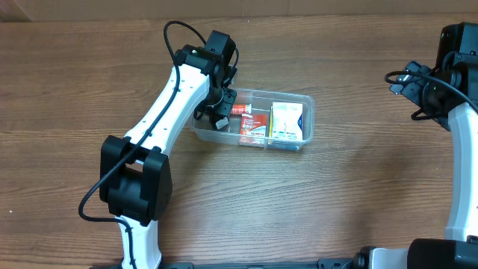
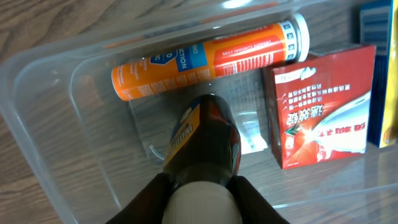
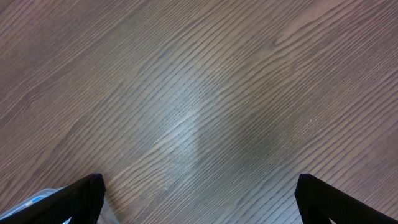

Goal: Pack container
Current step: 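Carry the dark bottle into the container beside the orange tube, then release the bottle and withdraw the left gripper toward the front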

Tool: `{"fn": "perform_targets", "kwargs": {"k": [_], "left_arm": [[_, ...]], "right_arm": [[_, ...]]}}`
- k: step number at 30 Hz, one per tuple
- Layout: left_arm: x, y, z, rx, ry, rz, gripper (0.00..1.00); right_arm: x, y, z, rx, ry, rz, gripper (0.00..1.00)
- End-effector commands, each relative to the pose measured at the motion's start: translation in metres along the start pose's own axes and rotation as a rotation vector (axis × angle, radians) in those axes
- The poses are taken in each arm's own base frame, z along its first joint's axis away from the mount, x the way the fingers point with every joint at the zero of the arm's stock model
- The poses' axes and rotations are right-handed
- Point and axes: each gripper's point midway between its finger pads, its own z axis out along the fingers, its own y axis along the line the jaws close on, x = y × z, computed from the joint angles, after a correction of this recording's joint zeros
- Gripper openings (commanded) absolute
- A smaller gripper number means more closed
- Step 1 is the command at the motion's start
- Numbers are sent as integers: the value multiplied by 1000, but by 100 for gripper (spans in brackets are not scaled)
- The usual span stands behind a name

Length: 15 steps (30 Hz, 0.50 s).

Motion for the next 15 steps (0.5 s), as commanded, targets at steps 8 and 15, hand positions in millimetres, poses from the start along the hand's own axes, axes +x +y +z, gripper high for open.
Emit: {"fn": "perform_targets", "kwargs": {"k": [8, 15], "left_arm": [[3, 1, -2, -18, 5, -8, 52], [-19, 6, -32, -55, -85, -10, 100]], "right_arm": [[-6, 1, -6, -12, -23, 10, 100], [-6, 1, -6, -12, -23, 10, 100]]}}
